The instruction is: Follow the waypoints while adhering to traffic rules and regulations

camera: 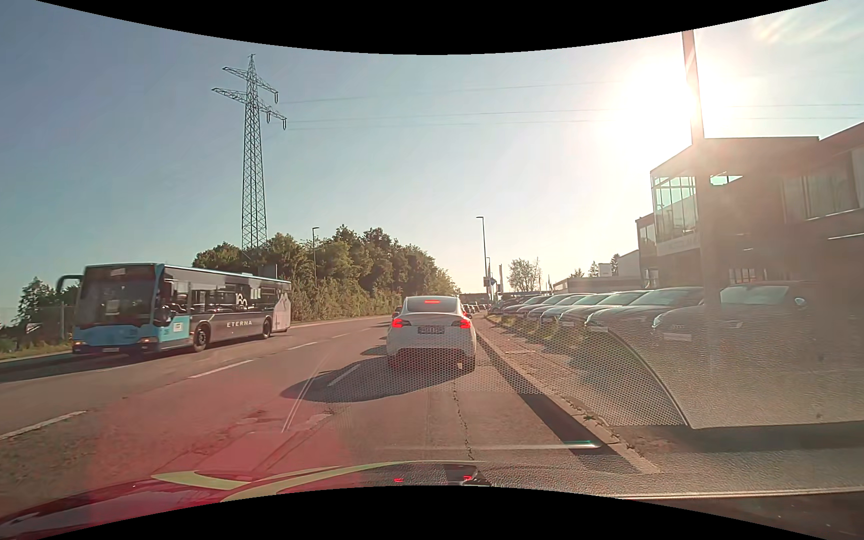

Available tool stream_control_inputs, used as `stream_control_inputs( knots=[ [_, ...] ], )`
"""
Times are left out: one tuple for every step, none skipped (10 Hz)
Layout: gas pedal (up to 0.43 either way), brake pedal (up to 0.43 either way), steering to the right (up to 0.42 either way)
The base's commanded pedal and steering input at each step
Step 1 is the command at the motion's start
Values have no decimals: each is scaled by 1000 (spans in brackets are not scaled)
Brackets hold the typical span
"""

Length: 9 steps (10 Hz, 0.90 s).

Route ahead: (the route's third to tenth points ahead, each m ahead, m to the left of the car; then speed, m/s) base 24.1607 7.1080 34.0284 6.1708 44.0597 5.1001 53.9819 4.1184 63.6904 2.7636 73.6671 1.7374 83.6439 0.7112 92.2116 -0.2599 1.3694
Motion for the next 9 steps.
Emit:
stream_control_inputs(
  knots=[
    [0,0,10],
    [0,0,10],
    [0,0,10],
    [0,0,9],
    [0,0,5],
    [0,0,1],
    [0,0,2],
    [0,0,3],
    [0,0,3]
  ],
)
